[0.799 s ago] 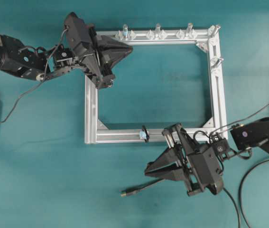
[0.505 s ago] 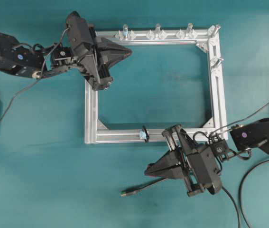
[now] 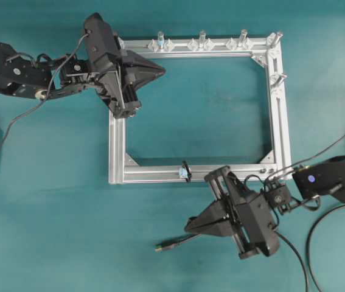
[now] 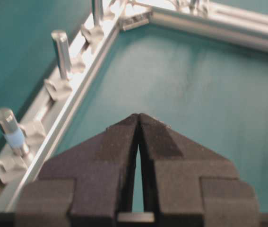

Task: Insert the wire through the string loop located in the center.
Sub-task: 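Lower the right gripper toward the black USB cable near the plug, then close the right gripper on the cable just behind the USB plug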

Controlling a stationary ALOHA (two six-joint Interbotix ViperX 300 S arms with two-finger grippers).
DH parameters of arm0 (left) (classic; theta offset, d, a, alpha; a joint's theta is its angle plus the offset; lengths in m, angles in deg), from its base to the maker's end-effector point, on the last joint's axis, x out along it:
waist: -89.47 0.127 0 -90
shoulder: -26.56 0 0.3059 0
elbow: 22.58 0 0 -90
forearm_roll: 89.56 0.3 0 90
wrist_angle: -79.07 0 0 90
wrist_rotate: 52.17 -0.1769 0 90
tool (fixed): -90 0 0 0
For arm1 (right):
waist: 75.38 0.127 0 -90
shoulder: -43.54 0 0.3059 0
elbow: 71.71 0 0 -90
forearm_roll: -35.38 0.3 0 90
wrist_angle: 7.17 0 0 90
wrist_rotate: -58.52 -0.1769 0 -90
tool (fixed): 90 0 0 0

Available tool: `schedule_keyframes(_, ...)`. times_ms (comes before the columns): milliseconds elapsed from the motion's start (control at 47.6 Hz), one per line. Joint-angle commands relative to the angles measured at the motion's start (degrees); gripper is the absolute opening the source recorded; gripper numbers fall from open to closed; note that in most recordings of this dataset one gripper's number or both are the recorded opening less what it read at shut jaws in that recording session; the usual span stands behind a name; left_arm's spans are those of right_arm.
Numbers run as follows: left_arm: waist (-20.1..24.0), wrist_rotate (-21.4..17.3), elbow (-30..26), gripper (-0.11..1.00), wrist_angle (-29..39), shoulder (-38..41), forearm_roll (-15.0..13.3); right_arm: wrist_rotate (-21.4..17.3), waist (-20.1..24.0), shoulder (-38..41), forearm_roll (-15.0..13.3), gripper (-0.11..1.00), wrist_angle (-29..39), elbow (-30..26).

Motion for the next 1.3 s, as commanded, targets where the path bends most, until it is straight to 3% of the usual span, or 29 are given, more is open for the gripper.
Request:
schedule_keyframes(0, -0.8, 0.5, -0.6, 0.00, 1.6, -2.2, 0.2, -0.4, 1.1, -0.4, -0.2, 0.00, 1.5, -1.5)
schedule_keyframes(336, -1.3, 0.4, 1.3, 0.01, 3.5, -5.7, 0.2, -1.2, 1.5, 1.6, -0.2, 0.00, 3.7, -3.3)
schedule_keyframes(399, -1.3, 0.4, 1.4, 0.08, 3.5, -6.2, 0.2, -1.2, 1.5, 1.6, -0.2, 0.00, 4.9, -3.7)
schedule_keyframes(505, -1.3, 0.4, 1.5, 0.30, 3.6, -6.9, 0.2, -1.2, 1.5, 1.6, -0.2, 0.00, 6.6, -4.0)
schedule_keyframes(652, -1.3, 0.1, 2.3, 0.30, 4.4, -7.7, 0.2, -1.2, 1.6, 1.6, -0.2, 0.00, 6.9, -4.2)
schedule_keyframes(715, -1.4, 0.1, 2.9, 0.30, 4.7, -8.2, 0.2, -1.2, 1.5, 1.7, -0.2, 0.07, 6.9, -4.2)
schedule_keyframes(883, -1.7, 0.1, 4.5, 0.30, 5.1, -9.8, 0.2, -1.2, 1.7, 2.2, -0.2, 0.47, 7.0, -4.2)
schedule_keyframes(1282, -1.8, 0.1, 6.9, 0.30, 5.1, -12.9, 0.2, -1.2, 1.8, 5.0, -0.2, 0.47, 7.0, -5.0)
